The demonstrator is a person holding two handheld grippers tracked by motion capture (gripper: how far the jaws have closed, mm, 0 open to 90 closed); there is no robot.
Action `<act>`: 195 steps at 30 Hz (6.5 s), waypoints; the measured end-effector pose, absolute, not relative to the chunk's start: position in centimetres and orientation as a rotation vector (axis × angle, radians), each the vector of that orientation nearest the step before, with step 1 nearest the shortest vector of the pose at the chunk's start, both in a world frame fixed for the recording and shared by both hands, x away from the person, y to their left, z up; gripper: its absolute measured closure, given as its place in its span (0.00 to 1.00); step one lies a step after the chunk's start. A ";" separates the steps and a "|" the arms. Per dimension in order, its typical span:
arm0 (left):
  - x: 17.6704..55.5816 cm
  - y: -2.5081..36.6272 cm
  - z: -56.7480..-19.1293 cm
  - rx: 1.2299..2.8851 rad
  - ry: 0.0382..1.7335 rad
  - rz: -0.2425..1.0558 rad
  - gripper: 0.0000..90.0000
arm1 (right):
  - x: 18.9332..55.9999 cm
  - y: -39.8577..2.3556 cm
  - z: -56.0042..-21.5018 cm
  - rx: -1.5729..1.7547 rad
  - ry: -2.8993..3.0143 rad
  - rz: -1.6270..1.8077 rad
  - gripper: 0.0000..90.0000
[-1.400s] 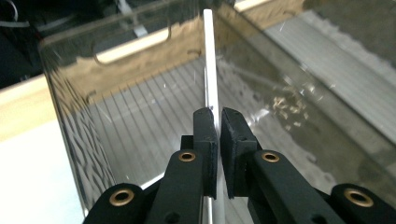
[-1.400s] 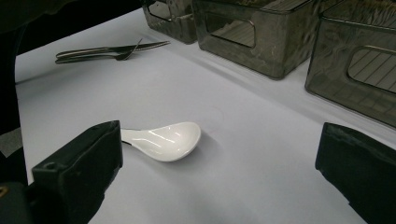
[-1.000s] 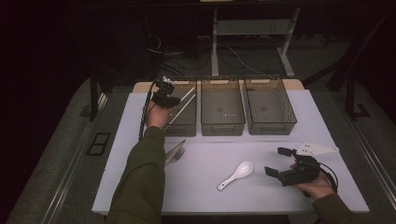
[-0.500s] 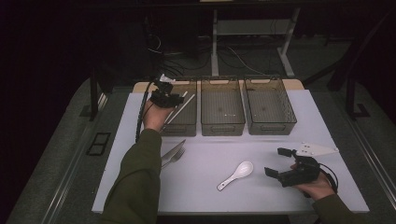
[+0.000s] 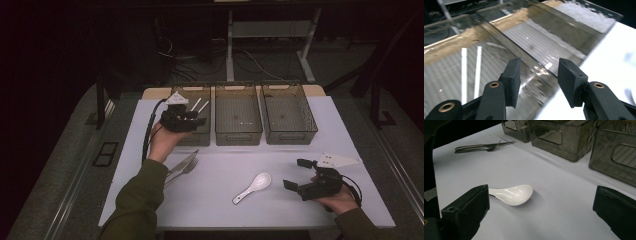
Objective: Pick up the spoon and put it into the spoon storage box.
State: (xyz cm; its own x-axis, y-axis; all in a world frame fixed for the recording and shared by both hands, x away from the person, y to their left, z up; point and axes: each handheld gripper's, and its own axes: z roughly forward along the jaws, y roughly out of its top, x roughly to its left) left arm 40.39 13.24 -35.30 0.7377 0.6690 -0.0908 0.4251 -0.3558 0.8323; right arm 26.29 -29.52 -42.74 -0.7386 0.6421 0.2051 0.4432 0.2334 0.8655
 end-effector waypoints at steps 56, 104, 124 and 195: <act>27.0 15.9 -42.5 1.980 0.723 0.241 0.00 | 30.4 -26.2 -41.2 1.029 2.543 1.458 0.46; 27.0 15.8 -42.6 1.992 0.689 0.218 0.00 | 31.2 -23.5 -43.4 1.061 2.691 1.226 0.69; 27.0 15.7 -42.7 2.002 0.690 0.218 0.00 | 28.8 -21.5 -44.1 0.733 2.846 1.041 0.73; 27.0 15.4 -42.8 1.989 0.639 0.184 0.00 | 36.9 -23.8 -36.6 0.908 2.447 1.316 0.90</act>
State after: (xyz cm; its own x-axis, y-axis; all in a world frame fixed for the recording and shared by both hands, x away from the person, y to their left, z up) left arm 26.99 15.42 -42.81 0.8491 0.5098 -0.1387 0.3584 -0.3629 0.8601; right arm 36.87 -23.82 -36.65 -0.7857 0.6114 0.0947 0.4160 0.4087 0.8124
